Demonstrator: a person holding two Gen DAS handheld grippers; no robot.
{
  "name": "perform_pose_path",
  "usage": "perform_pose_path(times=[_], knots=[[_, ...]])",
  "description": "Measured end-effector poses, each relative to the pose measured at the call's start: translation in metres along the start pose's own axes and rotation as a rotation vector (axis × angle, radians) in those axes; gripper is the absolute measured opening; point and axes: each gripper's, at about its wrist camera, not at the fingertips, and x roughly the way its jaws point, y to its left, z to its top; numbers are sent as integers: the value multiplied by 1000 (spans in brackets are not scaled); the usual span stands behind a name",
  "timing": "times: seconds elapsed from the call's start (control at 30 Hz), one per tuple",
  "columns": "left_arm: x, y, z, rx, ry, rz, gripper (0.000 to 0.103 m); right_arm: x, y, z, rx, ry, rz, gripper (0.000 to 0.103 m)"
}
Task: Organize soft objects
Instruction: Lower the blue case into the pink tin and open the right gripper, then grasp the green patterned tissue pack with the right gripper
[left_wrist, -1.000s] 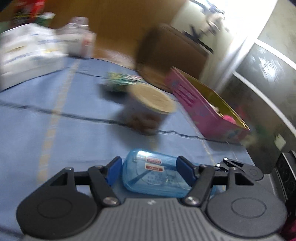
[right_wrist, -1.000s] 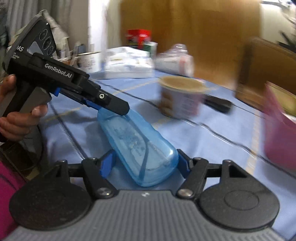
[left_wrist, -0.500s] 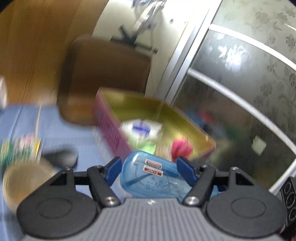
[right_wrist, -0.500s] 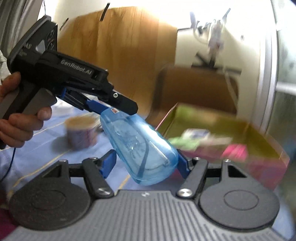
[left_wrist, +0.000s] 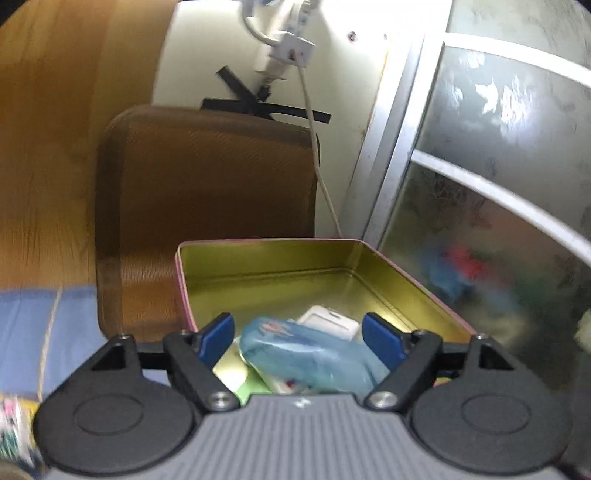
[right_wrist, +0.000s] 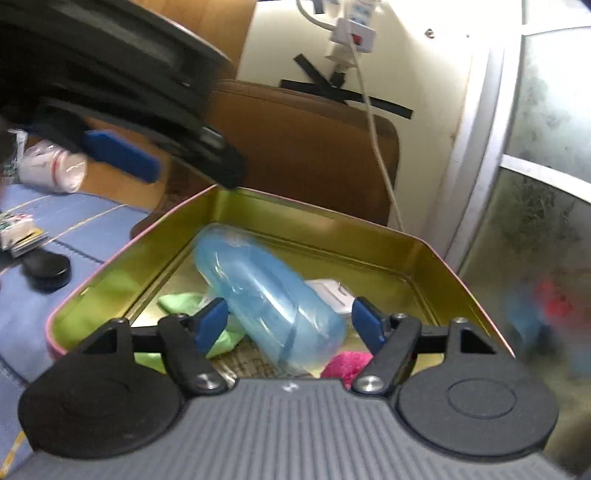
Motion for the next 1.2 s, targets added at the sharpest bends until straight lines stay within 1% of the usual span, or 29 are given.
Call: perform_pose_path(times=[0.07,0.2,0.23,0.27,0.33,0.4,0.47,0.57,0.67,0.73,0.8,0.93,1.0,1.07,1.13,1.2], knots=[[-25,11,-8,-20,-27,-30,79,-12,-5,-3,70,-33,36,76],[-80,33,-29,-31,-54,-108,79,-37,-5,-2,108,-118,40,75],[-94,37,-36,-22,-61,-125,79,-47,-3,-2,123,-138,52,73],[-112,43,-47,-13,-71,-146,79,-53,0,-1,139,-151,66,68],[-143,58,-69,-1,-78,-173,79,-62,5,5,164,-171,116,66],[-169,77,-91,-11,-73,-158,79,-61,15,18,170,-181,204,65],[-190,100,-110,-43,-53,-115,78,-61,35,28,156,-175,285,65],[-215,131,-131,-112,-45,-56,78,-49,69,43,109,-119,396,64],[-232,151,-146,-174,-54,-44,78,-21,105,49,29,-42,424,64],[-241,158,-153,-183,-66,-41,78,1,121,52,-14,12,438,64],[-243,162,-154,-194,-72,-39,78,17,134,55,-29,65,420,64],[-245,172,-157,-235,-82,-57,78,56,136,67,92,185,442,64],[-245,175,-159,-239,-82,-58,78,67,139,67,124,231,452,64],[-244,176,-161,-238,-78,-65,78,73,138,69,153,263,451,61],[-244,177,-162,-235,-77,-65,78,74,133,75,223,297,494,61],[-244,180,-162,-240,-82,-58,78,75,129,83,331,333,575,61]])
